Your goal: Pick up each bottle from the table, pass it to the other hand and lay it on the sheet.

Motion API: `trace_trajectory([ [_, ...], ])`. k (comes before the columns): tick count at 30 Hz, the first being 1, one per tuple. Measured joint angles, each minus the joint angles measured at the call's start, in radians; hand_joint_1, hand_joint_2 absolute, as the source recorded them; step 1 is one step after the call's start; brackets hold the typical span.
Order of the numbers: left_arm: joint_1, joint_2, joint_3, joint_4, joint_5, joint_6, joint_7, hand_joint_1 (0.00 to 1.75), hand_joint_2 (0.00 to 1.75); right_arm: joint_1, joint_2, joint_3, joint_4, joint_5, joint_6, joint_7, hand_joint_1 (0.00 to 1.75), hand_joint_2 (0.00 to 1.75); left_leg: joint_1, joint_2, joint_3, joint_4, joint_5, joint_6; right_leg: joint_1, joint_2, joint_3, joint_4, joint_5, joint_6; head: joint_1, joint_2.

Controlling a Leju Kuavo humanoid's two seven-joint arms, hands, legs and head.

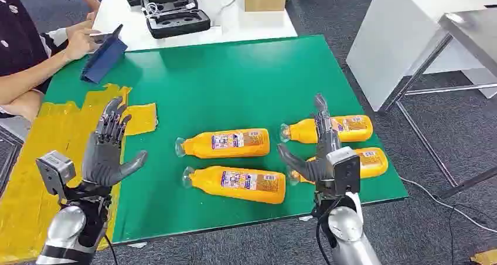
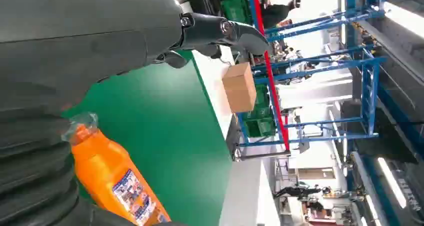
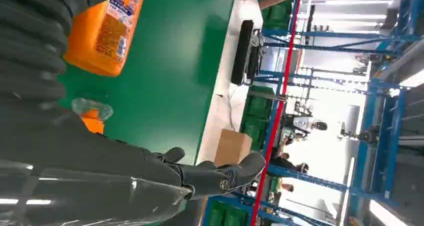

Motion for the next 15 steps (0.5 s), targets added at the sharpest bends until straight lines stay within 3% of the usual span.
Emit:
trace_trajectory([
  [15, -0.019, -0.011, -0.008, 0.030, -0.017, 0.002, -0.010, 0.00, 1.75, -0.058, -0.006, 0.018, 0.042, 0.142, -0.044, 0.026, 0.00, 1.75, 0.000, 0.001, 0.000, 0.000, 0.000, 0.000, 0.000, 0.000, 0.000, 0.000, 0.000, 0.000, 0.000, 0.000],
])
